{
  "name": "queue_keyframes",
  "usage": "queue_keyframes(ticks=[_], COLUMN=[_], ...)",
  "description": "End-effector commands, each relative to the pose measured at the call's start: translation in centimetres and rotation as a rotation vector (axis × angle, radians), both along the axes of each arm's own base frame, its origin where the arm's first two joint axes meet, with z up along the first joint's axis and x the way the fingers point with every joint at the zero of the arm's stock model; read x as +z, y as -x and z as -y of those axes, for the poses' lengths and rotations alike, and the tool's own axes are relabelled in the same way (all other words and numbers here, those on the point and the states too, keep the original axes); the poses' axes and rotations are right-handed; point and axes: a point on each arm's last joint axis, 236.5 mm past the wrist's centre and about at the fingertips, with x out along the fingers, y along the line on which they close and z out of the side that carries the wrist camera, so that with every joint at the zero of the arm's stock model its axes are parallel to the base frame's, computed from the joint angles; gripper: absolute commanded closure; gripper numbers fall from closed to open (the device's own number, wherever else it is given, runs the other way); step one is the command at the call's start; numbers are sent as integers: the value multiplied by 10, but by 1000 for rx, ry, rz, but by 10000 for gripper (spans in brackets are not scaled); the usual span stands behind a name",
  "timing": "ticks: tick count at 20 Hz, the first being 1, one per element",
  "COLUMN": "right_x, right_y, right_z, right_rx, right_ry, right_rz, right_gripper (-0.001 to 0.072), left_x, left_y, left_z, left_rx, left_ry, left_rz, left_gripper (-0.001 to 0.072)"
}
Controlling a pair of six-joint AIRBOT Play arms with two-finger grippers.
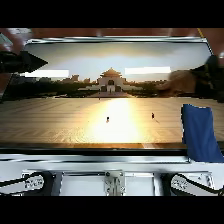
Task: Fold the shirts.
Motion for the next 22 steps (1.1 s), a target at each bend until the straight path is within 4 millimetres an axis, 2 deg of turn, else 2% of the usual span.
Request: queue_keyframes(ticks=[1, 5, 8, 10, 12, 16, 18, 22], right_x=[17, -21, -42, -53, -62, -84, -96, -126], right_y=[52, 106, 142, 170, 202, 244, 250, 252], right_z=[57, 70, 81, 88, 106, 126, 131, 126], right_rx=[-181, -153, -145, -138, -173, -201, -206, -189], right_ry=[34, 97, 168, 215, 291, 389, 403, 376], right_rz=[-67, -314, -479, -603, -743, -910, -946, -970], right_gripper=[644, 644, 644, 644, 644, 644, 645, 619], left_x=[0, 0, 0, 0, 0, 0, 0, 0], left_y=[1, 4, 6, 7, 7, 7, 7, 7], left_z=[5, 22, 32, 36, 36, 36, 36, 36], left_rx=[-14, -60, -85, -98, -98, -97, -97, -98], left_ry=[-5, -18, -20, -29, -29, -28, -28, -28], left_rz=[4, 20, 22, 32, 32, 32, 32, 32], left_gripper=[673, 673, 673, 673, 673, 673, 673, 673])
